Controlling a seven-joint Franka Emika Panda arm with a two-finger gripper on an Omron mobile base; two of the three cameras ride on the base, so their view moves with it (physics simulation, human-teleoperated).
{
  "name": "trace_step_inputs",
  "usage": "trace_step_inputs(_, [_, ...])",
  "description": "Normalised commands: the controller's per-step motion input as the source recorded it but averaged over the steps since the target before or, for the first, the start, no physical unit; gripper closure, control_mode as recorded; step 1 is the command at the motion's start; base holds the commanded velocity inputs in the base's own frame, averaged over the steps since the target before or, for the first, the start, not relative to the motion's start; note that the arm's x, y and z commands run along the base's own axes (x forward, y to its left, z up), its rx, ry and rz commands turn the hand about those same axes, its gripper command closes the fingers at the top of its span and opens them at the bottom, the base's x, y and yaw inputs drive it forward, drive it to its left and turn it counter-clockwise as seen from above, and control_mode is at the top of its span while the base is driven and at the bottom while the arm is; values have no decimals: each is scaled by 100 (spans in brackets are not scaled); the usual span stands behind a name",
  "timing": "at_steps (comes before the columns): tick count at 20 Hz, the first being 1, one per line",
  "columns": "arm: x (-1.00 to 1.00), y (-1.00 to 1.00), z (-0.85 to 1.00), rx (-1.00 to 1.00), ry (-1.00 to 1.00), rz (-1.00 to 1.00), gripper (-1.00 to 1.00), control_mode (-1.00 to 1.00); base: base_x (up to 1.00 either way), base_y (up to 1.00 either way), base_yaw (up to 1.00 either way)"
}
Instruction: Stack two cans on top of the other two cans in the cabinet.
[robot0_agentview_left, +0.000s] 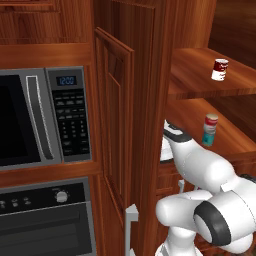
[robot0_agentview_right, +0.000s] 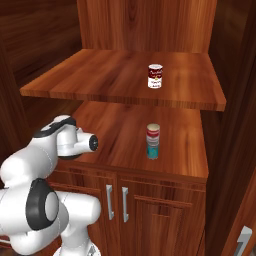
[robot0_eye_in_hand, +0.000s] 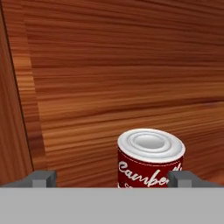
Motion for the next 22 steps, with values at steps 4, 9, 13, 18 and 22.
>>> trace_step_inputs(4, [5,0,0,2,-3,0,-100,-100,0,0,0])
trace_step_inputs(9, [3,0,-2,1,-3,0,-100,-100,0,0,0])
trace_step_inputs(13, [6,0,-4,1,0,0,-100,-100,0,0,0])
trace_step_inputs(18, [8,0,-4,0,0,0,-100,-100,0,0,0])
trace_step_inputs(22, [8,0,0,5,0,0,-100,-100,0,0,0])
